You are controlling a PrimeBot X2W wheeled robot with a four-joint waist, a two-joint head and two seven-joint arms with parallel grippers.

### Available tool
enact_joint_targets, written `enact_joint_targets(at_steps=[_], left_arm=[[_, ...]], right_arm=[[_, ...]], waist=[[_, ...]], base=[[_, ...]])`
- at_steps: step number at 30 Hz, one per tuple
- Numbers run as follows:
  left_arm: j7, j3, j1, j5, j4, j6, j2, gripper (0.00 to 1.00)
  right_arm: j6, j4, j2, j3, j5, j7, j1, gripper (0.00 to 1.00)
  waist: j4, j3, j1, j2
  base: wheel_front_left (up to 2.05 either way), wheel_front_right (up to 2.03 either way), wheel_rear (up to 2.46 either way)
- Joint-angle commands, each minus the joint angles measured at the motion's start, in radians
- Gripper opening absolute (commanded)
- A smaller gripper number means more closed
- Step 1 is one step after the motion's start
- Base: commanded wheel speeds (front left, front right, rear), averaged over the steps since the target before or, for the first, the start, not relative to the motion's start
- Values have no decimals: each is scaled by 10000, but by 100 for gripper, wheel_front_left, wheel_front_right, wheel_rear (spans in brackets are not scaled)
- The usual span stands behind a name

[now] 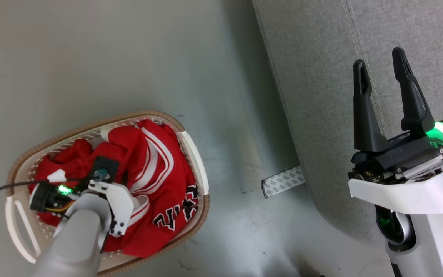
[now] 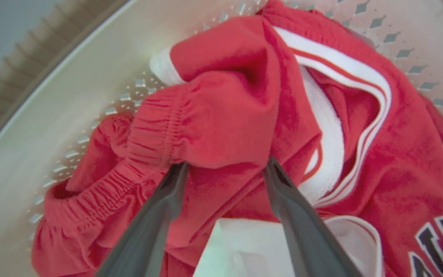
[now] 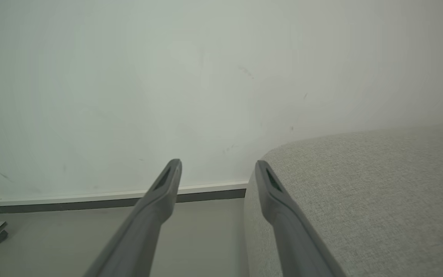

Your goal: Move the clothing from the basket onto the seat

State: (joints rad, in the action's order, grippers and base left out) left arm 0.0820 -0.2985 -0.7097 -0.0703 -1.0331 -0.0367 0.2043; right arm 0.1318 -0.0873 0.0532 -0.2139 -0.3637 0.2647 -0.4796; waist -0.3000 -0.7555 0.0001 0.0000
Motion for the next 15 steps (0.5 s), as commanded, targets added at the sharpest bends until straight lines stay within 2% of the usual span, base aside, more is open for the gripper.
enact_joint_targets(at_steps=[1, 2, 3, 9, 15], left_arm=[[84, -20, -174, -113, -129, -47, 98, 24], [84, -20, -174, -113, -129, -47, 98, 24], [124, -42, -212, -110, -200, -65, 88, 0], [774, -99, -254, 137, -566, -72, -234, 0], [1557, 36, 60, 675, -652, 163, -782, 0]], right_arm=[[-21, -48, -27, 23, -109, -4, -140, 100], [-21, -48, -27, 23, -109, -4, -140, 100], [-21, -44, -29, 38, -151, -5, -113, 100], [-21, 167, -29, 222, -90, -4, 289, 100], [-21, 394, -19, 492, 300, -4, 770, 100]], waist=[[-99, -91, -1, 0], [-99, -91, -1, 0], [-105, -83, -1, 0], [159, 459, -1, 0], [656, 1586, -1, 0]], base=[[0, 0, 0], [0, 0, 0], [0, 0, 0], [0, 0, 0], [0, 0, 0]])
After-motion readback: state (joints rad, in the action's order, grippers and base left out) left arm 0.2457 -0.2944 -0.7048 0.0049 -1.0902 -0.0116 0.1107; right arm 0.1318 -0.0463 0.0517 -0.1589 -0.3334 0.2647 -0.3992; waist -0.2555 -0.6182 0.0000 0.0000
